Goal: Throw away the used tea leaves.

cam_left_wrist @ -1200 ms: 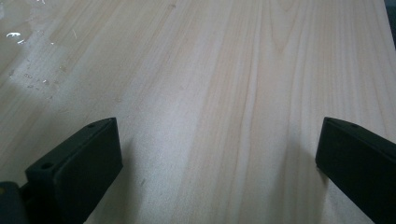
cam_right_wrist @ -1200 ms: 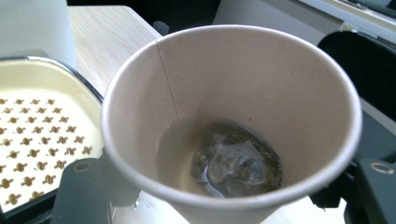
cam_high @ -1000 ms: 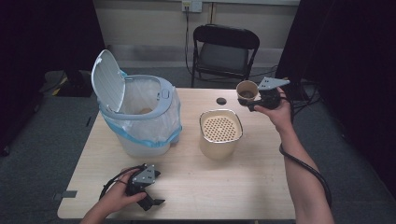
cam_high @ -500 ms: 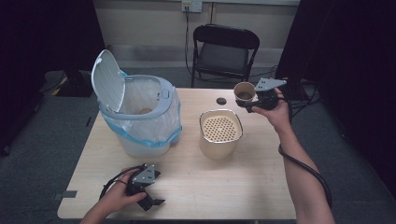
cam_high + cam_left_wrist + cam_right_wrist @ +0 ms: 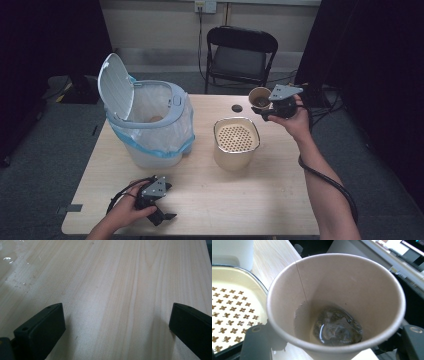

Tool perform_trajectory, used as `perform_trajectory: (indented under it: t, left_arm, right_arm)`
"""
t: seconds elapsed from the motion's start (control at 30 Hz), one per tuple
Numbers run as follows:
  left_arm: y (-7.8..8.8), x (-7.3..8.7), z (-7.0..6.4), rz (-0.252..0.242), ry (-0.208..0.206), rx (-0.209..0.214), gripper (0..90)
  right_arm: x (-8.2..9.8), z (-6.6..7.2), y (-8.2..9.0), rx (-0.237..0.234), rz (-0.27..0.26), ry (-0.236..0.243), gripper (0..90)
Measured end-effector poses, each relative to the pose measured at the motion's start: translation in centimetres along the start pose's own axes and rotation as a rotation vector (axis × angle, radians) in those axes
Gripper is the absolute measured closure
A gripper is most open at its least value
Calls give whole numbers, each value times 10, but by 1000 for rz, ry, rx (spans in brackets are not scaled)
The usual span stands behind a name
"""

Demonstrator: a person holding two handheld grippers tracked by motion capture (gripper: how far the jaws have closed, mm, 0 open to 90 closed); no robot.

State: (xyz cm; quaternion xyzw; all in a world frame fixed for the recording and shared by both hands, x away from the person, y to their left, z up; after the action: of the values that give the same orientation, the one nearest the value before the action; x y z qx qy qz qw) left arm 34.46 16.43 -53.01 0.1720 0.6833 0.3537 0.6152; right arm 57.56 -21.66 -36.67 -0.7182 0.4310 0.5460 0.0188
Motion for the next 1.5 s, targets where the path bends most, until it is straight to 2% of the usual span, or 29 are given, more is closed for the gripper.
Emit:
perform_trajectory:
  t: [0.07,0.23,0.4,0.5,0.6,0.67,0.77,0.87,0.97,1.03,1.13,1.2,1.23,1.3,1.37,1.4,1.43,1.47,1.5]
  left_arm:
    - [0,0,0,0,0,0,0]
    - [0,0,0,0,0,0,0]
    - [0,0,0,0,0,0,0]
    - [0,0,0,0,0,1,0]
    - [0,0,0,0,-1,0,0]
    - [0,0,0,0,-1,0,0]
    - [0,0,0,0,-1,0,0]
    - [0,0,0,0,-1,0,0]
    - [0,0,0,0,0,1,0]
    - [0,0,0,0,-1,0,0]
    - [0,0,0,-1,-1,0,0]
    - [0,0,0,0,0,0,0]
    - [0,0,0,0,-1,0,0]
    - [0,0,0,0,0,1,0]
    - [0,0,0,-2,-1,1,0]
    - [0,0,0,-2,0,0,0]
    - [0,0,0,0,0,0,0]
    - [0,0,0,-2,0,1,0]
    - [0,0,0,-4,3,4,0]
  right_arm:
    - [-3,2,1,-2,-17,4,289]
    - [-7,6,1,-8,-14,58,289]
    - [-12,12,1,13,-14,132,291]
    - [-17,14,2,46,-12,196,292]
    - [-21,18,1,82,20,298,293]
    - [-24,20,1,91,28,338,293]
    - [-27,25,1,124,75,446,295]
    - [-31,29,1,132,96,536,294]
    - [-32,34,-1,163,165,668,294]
    - [-32,37,-2,175,189,720,294]
    - [-38,42,-1,210,220,836,295]
    - [-38,45,-2,217,247,888,294]
    - [-38,48,-2,222,262,930,295]
    - [-39,53,-3,250,301,1058,295]
    - [-40,60,-2,270,320,1151,296]
    - [-40,63,-2,329,368,1262,296]
    - [-40,66,-2,330,381,1304,296]
    - [-40,70,-3,313,373,1322,296]
    - [-41,73,-5,338,367,1380,296]
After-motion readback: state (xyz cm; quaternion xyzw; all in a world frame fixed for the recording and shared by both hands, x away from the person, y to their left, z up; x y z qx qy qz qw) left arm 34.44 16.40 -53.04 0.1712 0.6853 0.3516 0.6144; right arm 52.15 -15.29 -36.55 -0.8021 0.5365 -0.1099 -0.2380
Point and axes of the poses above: each handheld gripper's, and its own axes: y roughly backward along the jaws, x roughly out of its underside, z roughly to its left, the point moved 4 cm from there along -y, roughly forward along the jaws, and after that the axes turned 1 degree about -x, right-handed, at the moved point
